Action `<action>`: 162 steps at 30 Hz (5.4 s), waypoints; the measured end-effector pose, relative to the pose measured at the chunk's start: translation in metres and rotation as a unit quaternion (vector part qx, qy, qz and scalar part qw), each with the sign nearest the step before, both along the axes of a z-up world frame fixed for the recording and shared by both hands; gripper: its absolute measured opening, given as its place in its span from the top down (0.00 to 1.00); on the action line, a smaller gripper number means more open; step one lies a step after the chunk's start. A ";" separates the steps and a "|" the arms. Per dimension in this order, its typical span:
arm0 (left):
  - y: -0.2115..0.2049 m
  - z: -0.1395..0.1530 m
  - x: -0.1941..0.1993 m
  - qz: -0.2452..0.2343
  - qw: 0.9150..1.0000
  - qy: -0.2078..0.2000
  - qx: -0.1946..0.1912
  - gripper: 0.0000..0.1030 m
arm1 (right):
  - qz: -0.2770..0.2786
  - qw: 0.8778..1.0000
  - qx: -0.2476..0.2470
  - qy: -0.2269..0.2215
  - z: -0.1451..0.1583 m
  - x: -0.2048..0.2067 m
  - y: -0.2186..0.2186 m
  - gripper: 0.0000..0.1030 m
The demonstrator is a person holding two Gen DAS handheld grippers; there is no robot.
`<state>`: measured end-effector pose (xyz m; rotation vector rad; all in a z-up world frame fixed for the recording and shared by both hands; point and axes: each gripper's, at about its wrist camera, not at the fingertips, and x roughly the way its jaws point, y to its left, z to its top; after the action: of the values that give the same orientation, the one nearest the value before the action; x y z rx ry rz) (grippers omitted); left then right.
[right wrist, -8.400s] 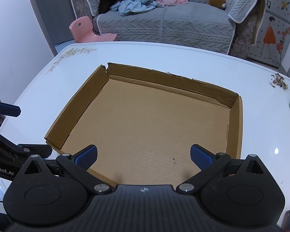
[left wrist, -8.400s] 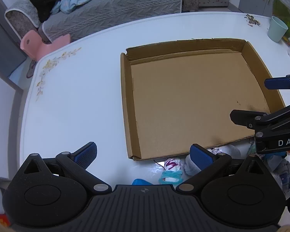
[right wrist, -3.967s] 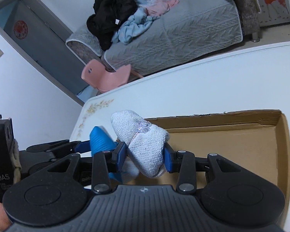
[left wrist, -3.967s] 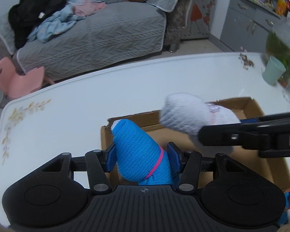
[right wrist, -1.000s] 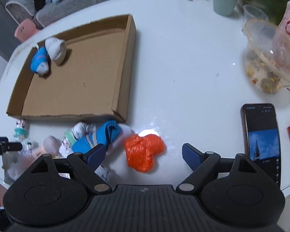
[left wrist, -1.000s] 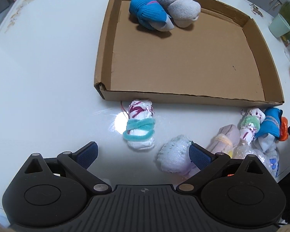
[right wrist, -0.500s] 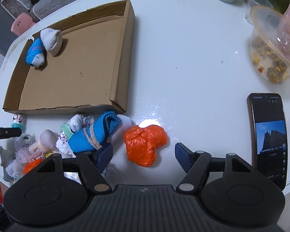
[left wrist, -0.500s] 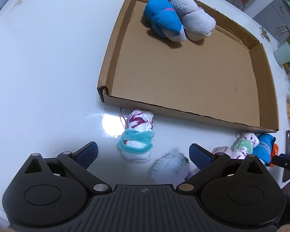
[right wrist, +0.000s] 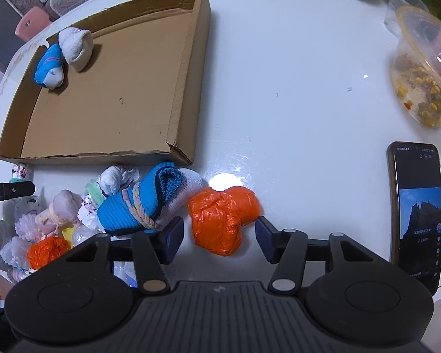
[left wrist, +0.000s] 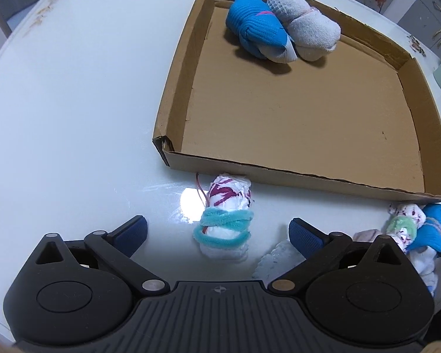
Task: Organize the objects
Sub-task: 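Grasp the white-teal bundle with the left tool while the right tool grasps the orange bag, then lower both held items into the box and open both tools, then move both tools back to the pile beside the box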
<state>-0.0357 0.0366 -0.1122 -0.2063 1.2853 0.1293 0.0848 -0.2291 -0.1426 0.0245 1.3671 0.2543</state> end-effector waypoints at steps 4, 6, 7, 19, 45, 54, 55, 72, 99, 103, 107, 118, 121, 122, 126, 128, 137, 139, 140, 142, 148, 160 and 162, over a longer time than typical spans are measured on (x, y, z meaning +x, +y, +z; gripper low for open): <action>-0.006 -0.002 -0.002 -0.006 1.000 -0.011 0.019 0.01 | 0.003 1.000 -0.001 0.001 -0.006 0.004 0.009 0.62; -0.007 -0.002 -0.004 -0.007 1.000 -0.016 0.026 0.02 | 0.008 1.000 -0.003 -0.004 -0.008 0.005 0.014 0.63; -0.008 -0.002 -0.005 -0.007 0.999 -0.017 0.027 0.03 | 0.009 1.000 -0.003 -0.004 -0.009 0.005 0.016 0.64; -0.021 0.005 0.002 -0.031 0.998 -0.029 0.037 0.57 | 0.013 1.000 0.005 -0.010 -0.018 -0.001 0.028 0.72; 0.000 0.105 0.004 -0.071 0.988 -0.117 0.071 0.64 | 0.017 0.984 0.053 -0.166 0.083 -0.046 -0.022 0.72; -0.017 0.086 0.055 -0.161 0.974 -0.147 0.065 0.64 | 0.229 0.936 0.118 -0.240 0.123 -0.026 0.052 0.72; -0.020 0.080 0.058 -0.171 0.972 -0.147 0.069 0.64 | 0.247 0.932 0.126 -0.233 0.126 -0.025 0.055 0.72; -0.017 0.022 0.086 -0.197 0.970 -0.110 0.093 0.63 | 0.364 0.907 0.095 -0.186 0.081 0.005 0.098 0.72; -0.012 0.016 0.087 -0.156 0.979 -0.099 0.090 0.55 | 0.374 0.910 0.074 -0.165 0.059 0.012 0.109 0.70; -0.015 0.021 0.084 -0.157 0.977 -0.101 0.107 0.49 | 0.378 0.908 0.071 -0.165 0.059 0.010 0.108 0.70; -0.012 0.024 0.084 -0.151 0.978 -0.099 0.106 0.50 | 0.376 0.908 0.080 -0.166 0.061 0.010 0.107 0.70; -0.011 0.034 0.078 -0.124 0.984 -0.096 0.084 0.41 | 0.360 0.912 0.106 -0.166 0.069 0.016 0.098 0.68; -0.007 0.031 0.078 -0.113 0.988 -0.091 0.055 0.33 | 0.364 0.911 0.105 -0.164 0.071 0.015 0.093 0.67; -0.007 0.028 0.078 -0.110 0.989 -0.086 0.045 0.31 | 0.365 0.911 0.104 -0.163 0.072 0.015 0.091 0.67; -0.020 0.023 0.072 -0.138 0.986 -0.065 0.066 0.21 | 0.367 0.912 0.095 -0.159 0.071 0.012 0.083 0.64; -0.031 0.020 0.065 -0.159 0.983 -0.053 0.073 0.16 | 0.366 0.912 0.095 -0.158 0.070 0.011 0.081 0.64; -0.038 0.018 0.041 -0.137 0.989 -0.023 0.042 0.17 | 0.352 0.916 0.107 -0.156 0.080 0.006 0.070 0.64; -0.037 0.025 0.038 -0.135 0.990 -0.033 0.038 0.17 | 0.341 0.920 0.108 -0.160 0.087 0.003 0.063 0.64; -0.037 0.030 0.036 -0.132 0.990 -0.041 0.037 0.17 | 0.335 0.922 0.108 -0.160 0.091 0.002 0.059 0.63; -0.036 0.042 0.032 -0.124 0.990 -0.052 0.034 0.17 | 0.314 0.930 0.108 -0.159 0.100 -0.002 0.047 0.60; -0.032 0.096 0.007 -0.119 0.989 -0.082 0.041 0.10 | 0.235 0.952 0.086 -0.175 0.133 -0.025 -0.003 0.19; 0.002 0.075 -0.069 -0.026 0.999 -0.004 0.033 0.03 | 0.027 0.996 0.052 -0.062 0.098 -0.073 -0.075 0.12; 0.011 0.059 -0.077 0.012 1.000 0.009 0.008 0.03 | 0.009 0.998 0.038 -0.050 0.091 -0.070 -0.073 0.13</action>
<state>-0.1122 0.0479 -0.0529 -0.2074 1.2996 0.1614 0.0150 -0.3023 -0.0512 0.0630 1.2583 0.3193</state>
